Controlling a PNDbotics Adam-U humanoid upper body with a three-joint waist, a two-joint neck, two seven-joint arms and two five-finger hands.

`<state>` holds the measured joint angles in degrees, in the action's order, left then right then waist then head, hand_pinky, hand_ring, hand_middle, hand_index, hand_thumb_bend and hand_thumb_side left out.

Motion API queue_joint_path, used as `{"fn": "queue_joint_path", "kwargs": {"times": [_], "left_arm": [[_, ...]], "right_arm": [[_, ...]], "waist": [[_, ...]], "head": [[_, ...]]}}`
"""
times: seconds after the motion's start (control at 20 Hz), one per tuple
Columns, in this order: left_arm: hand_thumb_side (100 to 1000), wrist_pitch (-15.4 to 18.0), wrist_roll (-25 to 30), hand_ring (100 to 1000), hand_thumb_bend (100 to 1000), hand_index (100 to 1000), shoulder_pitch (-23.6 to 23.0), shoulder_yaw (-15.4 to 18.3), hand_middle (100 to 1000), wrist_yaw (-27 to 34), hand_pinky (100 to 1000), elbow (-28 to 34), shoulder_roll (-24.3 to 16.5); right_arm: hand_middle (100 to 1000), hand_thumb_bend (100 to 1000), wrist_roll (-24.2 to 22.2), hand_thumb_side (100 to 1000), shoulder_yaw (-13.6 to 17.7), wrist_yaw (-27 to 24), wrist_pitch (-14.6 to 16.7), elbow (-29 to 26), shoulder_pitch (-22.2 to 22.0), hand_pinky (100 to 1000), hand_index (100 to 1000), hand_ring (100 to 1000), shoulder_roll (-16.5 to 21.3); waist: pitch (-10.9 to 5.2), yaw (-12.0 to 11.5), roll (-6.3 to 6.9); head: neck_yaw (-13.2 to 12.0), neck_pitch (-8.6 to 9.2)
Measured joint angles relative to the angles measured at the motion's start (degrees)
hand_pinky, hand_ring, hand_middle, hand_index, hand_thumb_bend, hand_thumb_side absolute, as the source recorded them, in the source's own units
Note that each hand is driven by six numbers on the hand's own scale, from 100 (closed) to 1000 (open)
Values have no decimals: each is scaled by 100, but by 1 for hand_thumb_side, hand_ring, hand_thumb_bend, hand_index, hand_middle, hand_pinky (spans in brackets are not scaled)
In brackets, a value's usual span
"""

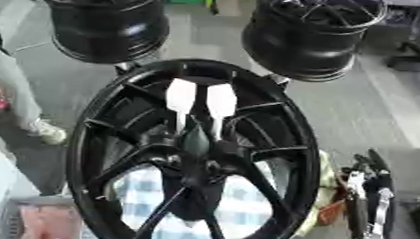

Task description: Pull the pin out of the wheel hub.

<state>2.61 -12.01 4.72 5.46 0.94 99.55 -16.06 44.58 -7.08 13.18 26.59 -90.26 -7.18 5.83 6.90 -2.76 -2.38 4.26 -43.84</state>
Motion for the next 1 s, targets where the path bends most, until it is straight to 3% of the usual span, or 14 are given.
{"fn": "queue_joint_path", "kwargs": {"times": [0.35,0.6,0.75,0.9,0.95,1.0], "left_arm": [[727,0,0,638,143,805,0,0,680,-2,639,0,0],[727,0,0,638,145,805,-10,0,679,-2,638,0,0],[727,-2,1,638,145,805,-17,-1,679,-2,638,-1,0],[727,-7,12,638,145,805,-23,-24,679,-2,638,-4,0],[727,-9,18,638,145,805,-23,-33,679,-3,637,-4,0],[728,-9,24,637,145,805,-23,-34,679,-3,637,-5,0]], "right_arm": [[697,100,1,698,1,5,-1,0,-17,542,874,579,0],[705,100,17,627,48,102,-40,-35,121,551,878,586,162],[719,100,-62,589,146,232,-194,-251,432,569,882,598,652],[731,100,-307,559,221,384,-513,-756,835,584,889,608,1395],[733,100,-441,510,229,427,-648,-973,946,588,891,609,1678],[741,100,-600,376,234,454,-793,-1193,1035,598,902,615,1960]], "waist": [[0,0,0],[-38,-14,-21],[-62,-50,-38],[-90,-91,-85],[-90,-97,-92],[-90,-110,-95]], "head": [[0,0],[0,0],[0,0],[0,0],[0,0],[0,0]]}}
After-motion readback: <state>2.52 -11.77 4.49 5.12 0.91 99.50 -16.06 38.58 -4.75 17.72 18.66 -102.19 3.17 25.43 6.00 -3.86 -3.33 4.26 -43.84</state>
